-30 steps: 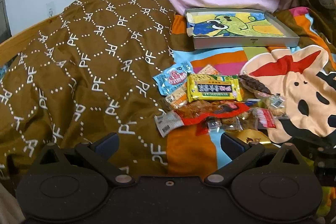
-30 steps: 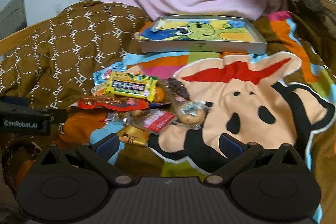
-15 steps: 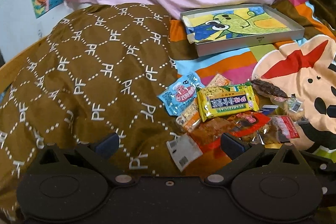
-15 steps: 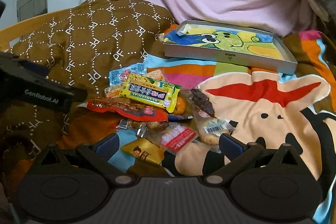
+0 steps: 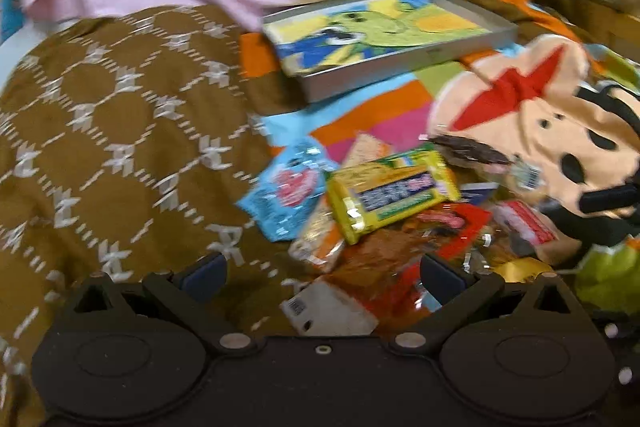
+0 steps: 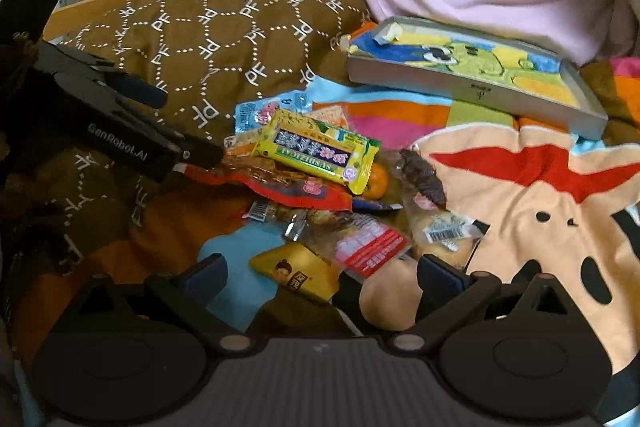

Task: Organize snacks
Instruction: 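Grasp the red tofu pack with the left tool while the right tool grasps the clear cookie bag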

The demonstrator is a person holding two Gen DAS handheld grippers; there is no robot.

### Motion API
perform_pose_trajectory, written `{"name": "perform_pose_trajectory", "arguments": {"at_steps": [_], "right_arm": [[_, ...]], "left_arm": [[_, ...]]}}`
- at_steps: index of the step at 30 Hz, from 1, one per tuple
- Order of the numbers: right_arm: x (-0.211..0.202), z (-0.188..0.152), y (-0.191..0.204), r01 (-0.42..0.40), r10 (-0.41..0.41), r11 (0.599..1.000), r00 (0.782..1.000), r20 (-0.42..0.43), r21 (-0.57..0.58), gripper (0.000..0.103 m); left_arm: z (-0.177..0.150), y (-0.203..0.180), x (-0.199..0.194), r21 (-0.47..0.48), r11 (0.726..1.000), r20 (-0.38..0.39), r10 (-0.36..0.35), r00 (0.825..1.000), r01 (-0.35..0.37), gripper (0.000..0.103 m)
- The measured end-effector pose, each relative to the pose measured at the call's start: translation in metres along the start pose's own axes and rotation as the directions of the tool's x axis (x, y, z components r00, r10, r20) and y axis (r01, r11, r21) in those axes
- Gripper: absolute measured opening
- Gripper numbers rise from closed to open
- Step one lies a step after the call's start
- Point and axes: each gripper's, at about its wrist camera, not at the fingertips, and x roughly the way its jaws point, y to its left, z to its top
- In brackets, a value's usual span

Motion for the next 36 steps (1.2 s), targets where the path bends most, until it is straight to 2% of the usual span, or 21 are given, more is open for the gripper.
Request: {"name": "perform_pose_trajectory", "arguments": {"at_steps": [3, 6, 11, 16, 20, 21, 25, 30, 34, 36], "right_arm": [[0.005, 0.002, -0.007, -0.007, 0.008, 1.000, 1.000, -0.014, 0.028, 0.103], [0.009, 0.006, -0.016, -0.042, 0.043, 0.999, 0.999, -0.027, 0.034, 0.103], [0.019, 0.014, -0.024, -0.081, 0.081, 0.997, 0.996, -0.042, 0.014, 0.103], [0.032, 0.022, -0.025, -0.102, 0.097, 0.992, 0.993, -0.074, -0.071, 0.103], [0.041, 0.027, -0.027, -0.160, 0.149, 0.981, 0.983, -0.107, -0.111, 0.101], [0.043, 0.029, -0.028, -0.175, 0.160, 0.977, 0.980, -0.117, -0.124, 0.100], [0.058, 0.038, -0.029, -0.232, 0.204, 0.960, 0.963, -0.178, -0.154, 0.094], [0.074, 0.044, -0.028, -0.280, 0.240, 0.943, 0.947, -0.216, -0.182, 0.094], [0.087, 0.049, -0.031, -0.316, 0.269, 0.932, 0.931, -0.245, -0.177, 0.092], [0.095, 0.053, -0.032, -0.322, 0.273, 0.931, 0.927, -0.258, -0.172, 0.088]], "left_arm": [[0.004, 0.001, 0.012, 0.061, 0.993, -0.002, -0.101, 0.995, 0.101, 0.102], [0.007, 0.008, 0.025, 0.074, 0.974, -0.041, -0.210, 0.977, 0.212, 0.102], [0.005, 0.017, 0.042, 0.086, 0.947, -0.089, -0.302, 0.949, 0.309, 0.102], [0.006, 0.027, 0.057, 0.039, 0.906, -0.133, -0.414, 0.900, 0.422, 0.099], [0.009, 0.037, 0.061, 0.005, 0.874, -0.125, -0.482, 0.867, 0.486, 0.097], [0.011, 0.040, 0.062, -0.008, 0.861, -0.122, -0.505, 0.854, 0.508, 0.096], [0.013, 0.044, 0.064, -0.014, 0.842, -0.134, -0.537, 0.833, 0.540, 0.095], [0.011, 0.046, 0.066, -0.006, 0.810, -0.159, -0.580, 0.799, 0.586, 0.091], [0.012, 0.054, 0.075, -0.078, 0.774, -0.178, -0.631, 0.755, 0.629, 0.087], [0.013, 0.058, 0.079, -0.109, 0.762, -0.178, -0.647, 0.742, 0.638, 0.086]]}}
